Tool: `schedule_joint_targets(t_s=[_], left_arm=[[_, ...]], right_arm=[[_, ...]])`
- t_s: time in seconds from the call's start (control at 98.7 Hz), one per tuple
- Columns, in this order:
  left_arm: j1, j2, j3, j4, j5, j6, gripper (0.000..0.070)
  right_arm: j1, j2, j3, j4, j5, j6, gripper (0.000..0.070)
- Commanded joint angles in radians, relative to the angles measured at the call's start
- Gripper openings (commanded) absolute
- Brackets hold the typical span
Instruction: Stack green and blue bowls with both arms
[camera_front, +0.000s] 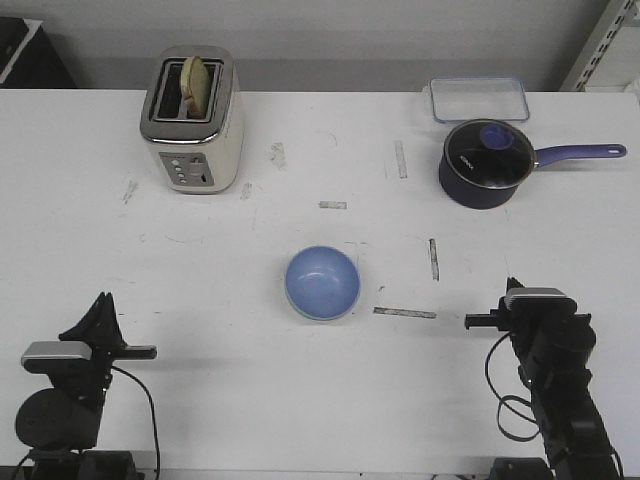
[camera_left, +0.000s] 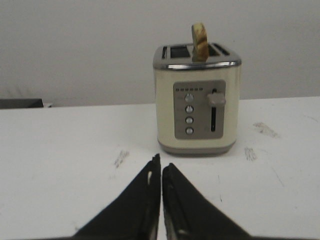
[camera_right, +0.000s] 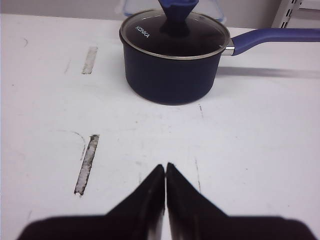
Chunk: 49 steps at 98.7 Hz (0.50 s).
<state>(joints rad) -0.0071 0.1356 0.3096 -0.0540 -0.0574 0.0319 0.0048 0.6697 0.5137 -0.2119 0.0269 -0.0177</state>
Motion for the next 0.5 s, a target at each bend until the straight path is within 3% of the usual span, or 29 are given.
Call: schedule_joint_targets(t_s=[0.0, 0.091, 0.284, 0.486], left_arm=[[-0.006, -0.055, -0.064, 0.009, -0.004, -0.055, 0.0002], [-0.006, -0.136, -0.158, 0.01, -0.003, -0.055, 0.0002], [-0.007, -0.133, -0.3, 0.15, 0.01, -0.05, 0.0002], [-0.006, -0.132, -0.297, 0.139, 0.012, -0.051, 0.0002]], right_arm=[[0.0, 0.004, 0.011, 0.011, 0.0, 0.014, 0.0], [0.001, 0.004, 0.011, 0.011, 0.0, 0.014, 0.0], [0.0, 0.004, 0.011, 0.016, 0.0, 0.014, 0.0], [0.001, 0.004, 0.011, 0.055, 0.0, 0.014, 0.0]])
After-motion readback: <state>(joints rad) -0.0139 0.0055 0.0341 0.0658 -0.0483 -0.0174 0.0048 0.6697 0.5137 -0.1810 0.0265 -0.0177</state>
